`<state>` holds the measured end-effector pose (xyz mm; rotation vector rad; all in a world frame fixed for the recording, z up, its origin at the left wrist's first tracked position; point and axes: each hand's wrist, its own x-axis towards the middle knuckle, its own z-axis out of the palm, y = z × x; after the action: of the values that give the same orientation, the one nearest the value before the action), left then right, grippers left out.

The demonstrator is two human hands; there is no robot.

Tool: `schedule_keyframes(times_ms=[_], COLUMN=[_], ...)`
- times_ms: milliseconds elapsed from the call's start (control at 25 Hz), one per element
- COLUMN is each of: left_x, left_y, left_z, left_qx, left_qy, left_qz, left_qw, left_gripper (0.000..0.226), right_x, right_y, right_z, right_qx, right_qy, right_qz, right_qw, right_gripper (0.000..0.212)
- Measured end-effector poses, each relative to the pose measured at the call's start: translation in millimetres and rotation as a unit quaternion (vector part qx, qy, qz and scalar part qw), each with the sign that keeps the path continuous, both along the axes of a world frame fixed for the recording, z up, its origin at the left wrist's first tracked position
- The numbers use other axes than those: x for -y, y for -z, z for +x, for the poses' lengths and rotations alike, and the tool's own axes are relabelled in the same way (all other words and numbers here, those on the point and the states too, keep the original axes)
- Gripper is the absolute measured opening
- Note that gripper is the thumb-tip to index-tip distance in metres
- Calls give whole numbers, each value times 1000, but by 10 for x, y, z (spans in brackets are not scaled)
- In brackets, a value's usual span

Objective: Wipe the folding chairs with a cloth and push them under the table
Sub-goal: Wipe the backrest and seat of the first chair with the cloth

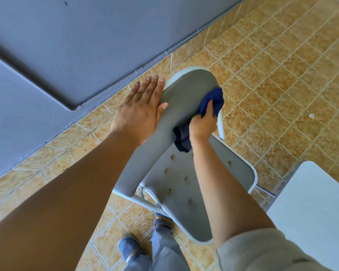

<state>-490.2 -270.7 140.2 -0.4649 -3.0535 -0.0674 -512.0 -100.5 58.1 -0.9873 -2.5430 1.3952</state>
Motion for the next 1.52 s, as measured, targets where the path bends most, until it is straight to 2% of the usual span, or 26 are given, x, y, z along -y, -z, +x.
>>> schedule_keyframes(times_ms=[120,240,320,520,720,880,1040,1240,1360,1520], left_x=[13,36,117,523,699,553,157,-436,-765,-1134], left_y=[-37,-94,-103,47,188,469,1007,1666,2068,2562], left_z=[8,22,104,758,1418,1930,2543,3143,3308,3258], left_qx=[1,28,43,7,14,8,58,158,183,189], left_qy=[2,10,17,23,-13,-26,-59,-119,-152,-217], left_qz=[23,103,152,97,51,40,88,129,136,177], left_qw=[1000,994,987,995,999,999,993,972,962,941], left_gripper=[62,55,51,59,64,62,63,67,69,84], right_x=[171,672,928,1287,1460,927,69,-695,-854,-698], right_y=[-351,-459,-348,-127,-31,343,670,1003,1339,1778], right_z=[-146,322,743,1399,2213,2812,3316,3380,3136,3007], right_qx=[-76,-176,-198,-114,-115,-45,40,97,89,56], right_qy=[-2,-49,-79,-61,-226,-317,-358,-363,-380,-430], right_qz=[6,29,34,-17,58,144,231,324,371,392], right_qw=[997,983,976,991,966,936,904,868,843,812], right_gripper=[62,66,67,67,65,62,66,69,69,70])
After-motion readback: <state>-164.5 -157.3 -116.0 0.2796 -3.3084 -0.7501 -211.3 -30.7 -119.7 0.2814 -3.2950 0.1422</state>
